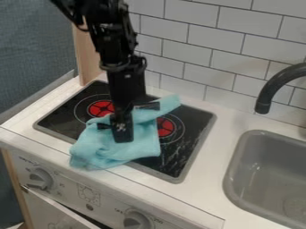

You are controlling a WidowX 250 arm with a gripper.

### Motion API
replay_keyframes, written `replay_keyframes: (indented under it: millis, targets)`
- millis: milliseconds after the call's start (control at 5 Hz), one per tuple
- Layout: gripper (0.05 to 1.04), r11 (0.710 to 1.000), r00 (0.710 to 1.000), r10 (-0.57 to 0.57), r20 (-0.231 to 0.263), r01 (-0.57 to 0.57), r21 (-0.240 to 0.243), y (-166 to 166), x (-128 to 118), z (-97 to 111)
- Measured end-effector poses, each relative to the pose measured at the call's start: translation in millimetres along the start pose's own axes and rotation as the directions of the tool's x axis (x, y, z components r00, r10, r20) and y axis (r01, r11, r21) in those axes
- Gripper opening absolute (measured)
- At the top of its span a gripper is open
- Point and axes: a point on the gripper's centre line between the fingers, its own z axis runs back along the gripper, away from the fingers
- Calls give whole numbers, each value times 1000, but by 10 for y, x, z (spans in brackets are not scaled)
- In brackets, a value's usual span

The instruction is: Move the cloth to the center of the burner

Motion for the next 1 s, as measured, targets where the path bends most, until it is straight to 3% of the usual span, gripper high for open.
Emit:
replay_keyframes:
  millis: [400,600,1000]
  targets:
    - [997,999,998,48,48,-47,-12,20,14,363]
    - [999,998,998,51,48,-50,-31,-22,14,390]
    - [999,998,996,52,70,-55,43,-3,45,628]
